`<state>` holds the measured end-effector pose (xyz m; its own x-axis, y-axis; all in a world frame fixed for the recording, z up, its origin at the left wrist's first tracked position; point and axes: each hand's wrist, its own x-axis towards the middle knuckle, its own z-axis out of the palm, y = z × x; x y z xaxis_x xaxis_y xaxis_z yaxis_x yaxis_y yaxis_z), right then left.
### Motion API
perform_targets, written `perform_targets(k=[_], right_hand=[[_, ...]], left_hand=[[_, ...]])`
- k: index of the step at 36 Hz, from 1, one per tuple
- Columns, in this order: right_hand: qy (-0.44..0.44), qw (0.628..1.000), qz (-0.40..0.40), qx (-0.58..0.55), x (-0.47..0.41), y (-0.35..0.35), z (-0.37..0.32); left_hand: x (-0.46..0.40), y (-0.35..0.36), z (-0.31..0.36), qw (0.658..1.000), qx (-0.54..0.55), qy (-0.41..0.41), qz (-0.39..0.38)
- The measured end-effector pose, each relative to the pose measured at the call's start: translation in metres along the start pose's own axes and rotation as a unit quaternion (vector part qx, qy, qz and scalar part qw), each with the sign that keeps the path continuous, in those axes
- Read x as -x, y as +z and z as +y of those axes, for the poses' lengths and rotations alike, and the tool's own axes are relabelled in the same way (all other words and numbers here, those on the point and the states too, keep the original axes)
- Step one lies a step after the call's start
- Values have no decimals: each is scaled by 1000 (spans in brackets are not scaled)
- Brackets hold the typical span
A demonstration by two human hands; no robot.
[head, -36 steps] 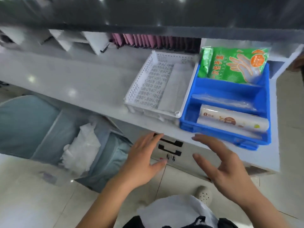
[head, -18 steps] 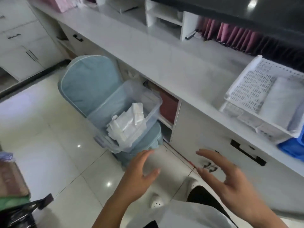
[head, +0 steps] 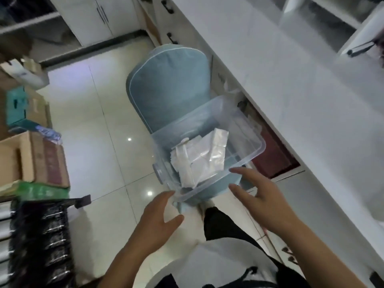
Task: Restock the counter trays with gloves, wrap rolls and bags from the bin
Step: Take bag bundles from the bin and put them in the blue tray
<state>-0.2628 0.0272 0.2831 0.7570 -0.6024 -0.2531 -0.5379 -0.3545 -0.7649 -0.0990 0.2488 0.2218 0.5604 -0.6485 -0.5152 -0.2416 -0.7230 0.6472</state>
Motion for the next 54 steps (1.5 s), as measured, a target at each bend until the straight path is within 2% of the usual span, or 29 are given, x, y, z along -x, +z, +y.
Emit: perform_targets(k=[6, 12, 15, 18, 21, 24, 26, 28, 32, 36, 38, 42, 44, 48, 52, 54], right_hand=[[18, 997, -57, -49, -128, 2, 0], [143, 977, -129, -93, -228, 36, 46], [164, 976, -135, 58, -252, 61, 90], [171, 947, -133, 237, -254, 93, 136], [104, 918, -136, 358, -245, 117, 172], [53, 890, -149, 427, -244, 131, 189], [44, 892, -135, 429, -248, 138, 192], [34, 901, -104, 419, -248, 142, 195], [-11, 916, -36, 399, -246, 144, 203], [0, 916, -17, 401, -246, 148, 206], [2, 916, -10, 401, -245, 149, 207], [7, 918, 9, 397, -246, 151, 208], [4, 919, 18, 395, -246, 152, 208], [-3, 919, 31, 393, -245, 152, 207], [11, 923, 26, 385, -245, 153, 206], [15, 925, 27, 378, -245, 153, 205]], left_hand=[[-72, -40, 26, 998, 2, -59, -12], [-156, -40, 49, 999, -18, -45, 8], [-198, -22, 48, 996, 61, -55, -15], [-246, 7, 25, 981, 147, -120, -45], [-295, 37, -9, 960, 167, -212, -72], [-335, 59, -39, 921, 210, -314, -91], [-360, 73, -55, 901, 244, -352, -70], [-381, 84, -66, 895, 249, -369, -25], [-406, 101, -84, 911, 182, -369, 39], [-420, 118, -97, 910, 153, -385, 15], [-424, 123, -102, 906, 150, -396, 27], [-432, 127, -111, 918, 28, -394, 37], [-434, 128, -113, 912, 26, -408, 45], [-435, 134, -117, 921, -19, -386, 53], [-429, 133, -112, 941, 13, -316, 120], [-422, 131, -107, 951, 81, -275, 117]])
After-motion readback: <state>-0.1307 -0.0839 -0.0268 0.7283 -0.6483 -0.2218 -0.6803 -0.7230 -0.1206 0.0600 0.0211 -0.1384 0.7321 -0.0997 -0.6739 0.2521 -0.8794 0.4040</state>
